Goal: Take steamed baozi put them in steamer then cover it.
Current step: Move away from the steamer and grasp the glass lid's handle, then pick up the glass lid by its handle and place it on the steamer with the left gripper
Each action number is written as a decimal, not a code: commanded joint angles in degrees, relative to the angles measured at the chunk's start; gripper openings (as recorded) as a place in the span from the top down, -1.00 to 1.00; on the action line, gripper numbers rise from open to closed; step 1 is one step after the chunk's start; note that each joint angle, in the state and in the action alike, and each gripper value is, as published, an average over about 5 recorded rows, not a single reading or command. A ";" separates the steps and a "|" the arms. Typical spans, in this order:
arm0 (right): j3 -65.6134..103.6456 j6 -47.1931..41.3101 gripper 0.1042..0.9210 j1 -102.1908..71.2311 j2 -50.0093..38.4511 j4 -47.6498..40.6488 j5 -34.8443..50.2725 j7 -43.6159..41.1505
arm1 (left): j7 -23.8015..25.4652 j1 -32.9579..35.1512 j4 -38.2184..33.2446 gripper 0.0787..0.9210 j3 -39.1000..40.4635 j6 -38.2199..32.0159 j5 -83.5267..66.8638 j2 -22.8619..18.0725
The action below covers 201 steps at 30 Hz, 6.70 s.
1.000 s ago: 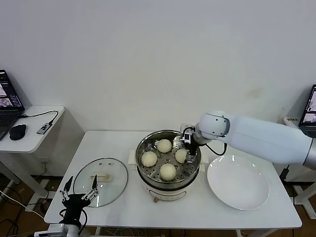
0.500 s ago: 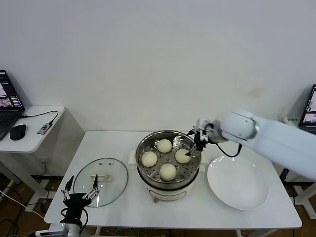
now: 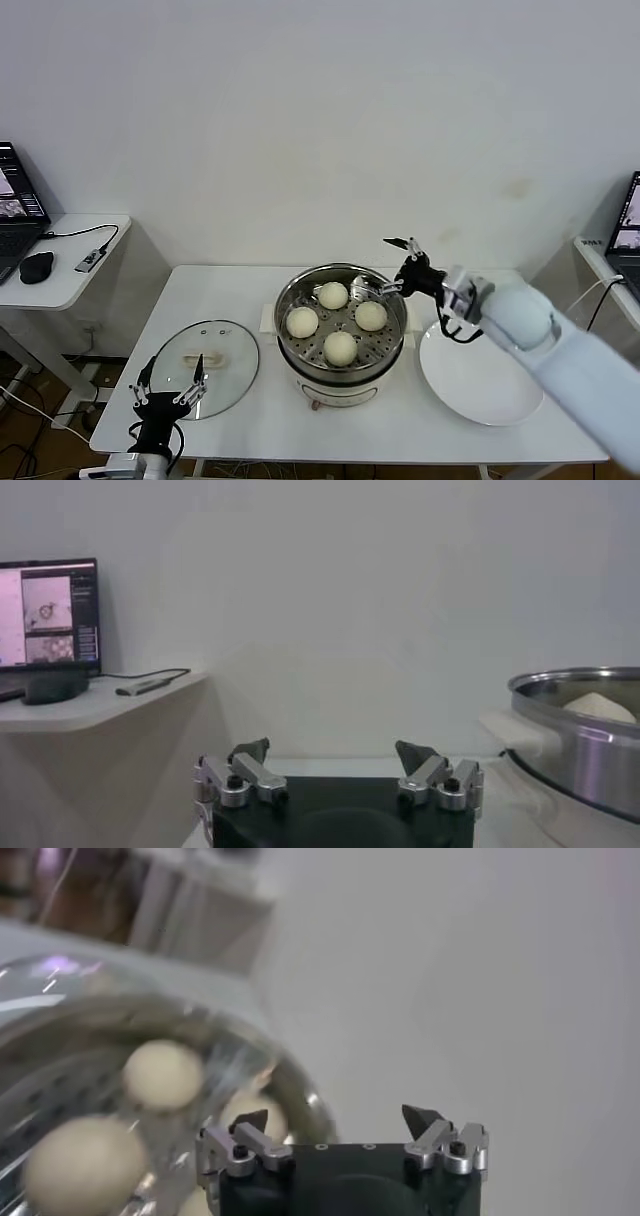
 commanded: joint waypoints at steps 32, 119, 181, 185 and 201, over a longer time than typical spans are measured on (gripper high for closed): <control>62.53 15.76 -0.76 -53.30 45.58 8.67 -21.30 13.42 | -3.94 -10.10 24.52 -0.77 -1.82 -9.71 83.88 11.34; 59.87 19.39 -0.76 -55.87 47.66 7.74 -23.83 12.34 | -3.98 -19.61 21.63 0.86 0.36 -1.20 72.76 12.53; 48.42 19.39 -0.76 -55.28 47.52 5.78 -32.92 14.57 | 24.11 -41.84 12.51 0.86 40.76 30.04 93.41 -6.52; 48.55 19.43 -0.76 -55.30 47.30 5.60 -32.68 14.57 | 23.72 -41.72 13.78 0.86 40.72 29.57 94.18 -6.85; 48.37 19.82 -0.76 -55.37 47.59 4.65 -32.69 14.52 | 22.17 -41.99 17.23 0.86 39.65 28.30 94.76 -6.81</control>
